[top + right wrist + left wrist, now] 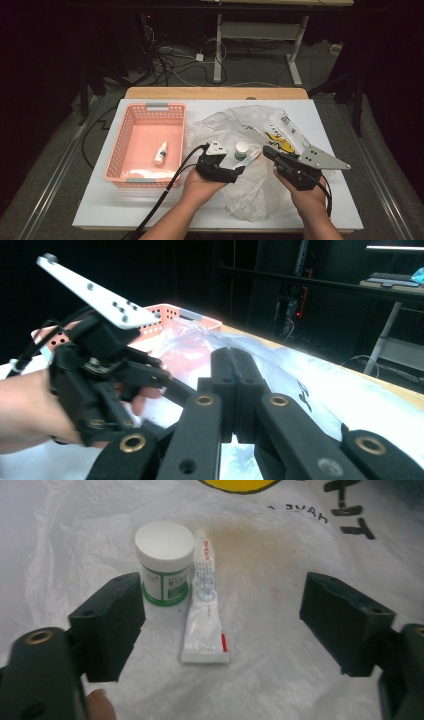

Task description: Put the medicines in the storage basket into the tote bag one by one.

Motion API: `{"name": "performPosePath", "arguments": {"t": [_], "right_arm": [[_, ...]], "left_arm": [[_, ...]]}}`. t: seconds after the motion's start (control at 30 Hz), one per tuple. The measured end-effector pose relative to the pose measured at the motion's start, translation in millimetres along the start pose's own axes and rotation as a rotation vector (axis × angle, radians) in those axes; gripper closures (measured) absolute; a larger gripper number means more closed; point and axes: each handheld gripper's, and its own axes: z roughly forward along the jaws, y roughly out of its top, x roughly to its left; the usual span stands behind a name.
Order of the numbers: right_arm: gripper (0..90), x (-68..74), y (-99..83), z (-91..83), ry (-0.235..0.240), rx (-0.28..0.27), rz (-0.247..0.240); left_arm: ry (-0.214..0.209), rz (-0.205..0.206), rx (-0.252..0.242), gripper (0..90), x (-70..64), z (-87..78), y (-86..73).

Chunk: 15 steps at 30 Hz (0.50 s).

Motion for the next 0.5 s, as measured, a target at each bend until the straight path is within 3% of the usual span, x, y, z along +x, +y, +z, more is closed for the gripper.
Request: {"name": "performPosePath", "arguments": {"t": [0.07, 0.17, 0.5], "right_arm": [[90.0, 0.2, 0.0, -0.1, -0.002, 0.001, -0.001], [90.0, 0.2, 0.1, 0.0, -0.002, 0.0, -0.005], [90.0, 0.5, -0.3, 0.4, -0.002, 0.002, -0.006]], "left_arm": [[-0.002, 0.007, 0.001, 13.2, -2.9, -7.7, -2.6], [0.008, 0.019, 0.022, 0.2, -6.8, -17.8, -5.1], [0.038, 0.025, -0.017, 0.0, -5.4, -61.4, -16.8]]}}
